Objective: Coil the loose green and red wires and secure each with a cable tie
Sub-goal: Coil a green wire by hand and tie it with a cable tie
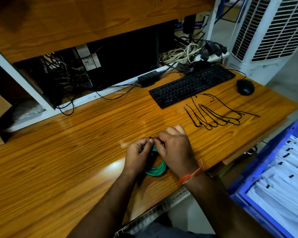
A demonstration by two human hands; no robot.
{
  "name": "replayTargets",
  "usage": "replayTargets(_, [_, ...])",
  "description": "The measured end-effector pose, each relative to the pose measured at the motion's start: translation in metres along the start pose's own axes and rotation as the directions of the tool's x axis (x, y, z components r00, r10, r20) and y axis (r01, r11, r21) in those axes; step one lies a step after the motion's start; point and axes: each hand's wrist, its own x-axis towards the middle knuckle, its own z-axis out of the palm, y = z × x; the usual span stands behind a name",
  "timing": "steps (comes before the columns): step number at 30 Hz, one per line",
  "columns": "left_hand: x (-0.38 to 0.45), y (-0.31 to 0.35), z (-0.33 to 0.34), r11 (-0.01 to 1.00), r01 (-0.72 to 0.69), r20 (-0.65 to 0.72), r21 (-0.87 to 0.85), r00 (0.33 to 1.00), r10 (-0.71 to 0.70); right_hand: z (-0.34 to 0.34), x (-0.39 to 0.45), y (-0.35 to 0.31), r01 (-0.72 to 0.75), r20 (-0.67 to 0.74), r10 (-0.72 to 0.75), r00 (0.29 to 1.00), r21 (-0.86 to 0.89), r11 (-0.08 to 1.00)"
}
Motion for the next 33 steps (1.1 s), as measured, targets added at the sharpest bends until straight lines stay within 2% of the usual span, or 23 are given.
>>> replayTargets(6, [0.000, -0.003, 0.000, 0.999, -0.033, 0.017, 0.039, 0.999, 0.032, 0.000, 0.001, 0.001, -0.014, -0.004, 0.014, 1.000, -0.018, 1.000])
replayTargets(10, [-0.002, -0.001, 0.002, 0.993, -0.080, 0.016, 0.082, 0.997, 0.079, 0.004, 0.005, 0.000, -0.011, 0.091, 0.010, 0.996, 0.016, 1.000])
replayTargets(13, [-0.001, 0.001, 0.002, 0.992, -0.083, 0.017, 0.093, 0.996, 0.082, 0.002, 0.006, -0.001, -0.073, 0.138, 0.064, 0.988, 0.060, 0.996])
replayTargets(16, [-0.001, 0.000, 0.000, 0.991, -0.091, 0.017, 0.102, 0.996, 0.090, -0.005, 0.005, 0.001, -0.120, 0.126, 0.110, 0.986, 0.082, 0.989])
replayTargets(22, [-0.002, -0.001, 0.001, 0.985, -0.121, 0.023, 0.126, 0.993, 0.119, -0.005, 0.003, -0.001, -0.115, 0.119, 0.110, 0.987, 0.034, 0.993])
replayTargets(26, [-0.001, -0.002, -0.001, 0.984, -0.125, 0.024, 0.124, 0.992, 0.123, 0.003, 0.007, -0.003, -0.140, 0.118, 0.123, 0.985, 0.154, 0.978])
replayTargets(28, [-0.002, -0.003, -0.001, 0.986, -0.128, 0.039, 0.107, 0.991, 0.125, -0.001, 0.013, 0.001, -0.290, 0.186, 0.239, 0.953, 0.332, 0.897])
replayTargets(29, [-0.003, -0.003, -0.002, 0.985, -0.132, 0.045, 0.115, 0.991, 0.127, -0.001, 0.016, 0.006, -0.392, 0.258, 0.310, 0.915, 0.382, 0.837])
replayTargets(31, [-0.005, -0.001, -0.001, 0.979, -0.144, 0.054, 0.144, 0.989, 0.138, 0.005, 0.025, 0.018, -0.534, 0.370, 0.405, 0.836, 0.383, 0.753])
replayTargets(33, [-0.006, 0.001, 0.000, 0.977, -0.153, 0.066, 0.147, 0.987, 0.145, 0.014, 0.033, 0.028, -0.604, 0.438, 0.441, 0.783, 0.371, 0.705])
